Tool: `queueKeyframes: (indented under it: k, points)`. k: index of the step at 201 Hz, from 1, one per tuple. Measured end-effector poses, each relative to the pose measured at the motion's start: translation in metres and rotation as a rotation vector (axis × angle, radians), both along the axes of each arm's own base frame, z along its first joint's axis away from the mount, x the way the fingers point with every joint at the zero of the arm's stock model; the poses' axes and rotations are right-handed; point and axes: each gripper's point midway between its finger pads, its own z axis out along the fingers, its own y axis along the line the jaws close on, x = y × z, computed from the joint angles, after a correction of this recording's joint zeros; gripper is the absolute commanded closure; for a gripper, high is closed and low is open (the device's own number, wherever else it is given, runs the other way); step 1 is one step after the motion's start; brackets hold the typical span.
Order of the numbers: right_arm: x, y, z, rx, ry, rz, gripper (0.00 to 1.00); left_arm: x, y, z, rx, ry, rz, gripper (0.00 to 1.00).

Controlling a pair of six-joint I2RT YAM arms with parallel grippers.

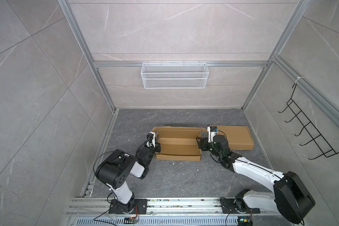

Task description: Fold the paper box

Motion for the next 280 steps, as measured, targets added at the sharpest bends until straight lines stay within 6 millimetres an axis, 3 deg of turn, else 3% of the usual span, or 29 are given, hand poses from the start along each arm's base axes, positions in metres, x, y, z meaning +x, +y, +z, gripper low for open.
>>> queueKeyframes:
  k: [61,92,123,150,176,205,280]
  points:
    - [-0.034,-0.006,0.033,-0.067,-0.026,0.133,0.24,-0.001,0.0,0.0,0.015,-0.006,0.0,1.0]
    - [-0.042,-0.001,0.078,-0.191,-0.097,0.255,0.24,-0.002,0.0,0.0,0.024,-0.009,-0.003,1.0]
    - [-0.037,0.015,0.13,-0.292,-0.168,0.39,0.25,-0.002,0.0,-0.001,0.03,-0.011,-0.003,1.0]
    - [-0.02,0.037,0.153,-0.376,-0.188,0.49,0.24,-0.002,0.0,-0.001,0.035,-0.014,-0.004,1.0]
    - [-0.005,0.07,0.156,-0.468,-0.182,0.608,0.23,-0.002,0.0,-0.001,0.038,-0.015,-0.004,1.0]
    - [0.004,0.102,0.143,-0.549,-0.157,0.726,0.23,-0.003,0.0,-0.001,0.044,-0.017,-0.004,1.0]
    - [0.025,0.136,0.111,-0.655,-0.108,0.853,0.28,-0.002,0.0,-0.001,0.054,-0.026,-0.004,1.0]
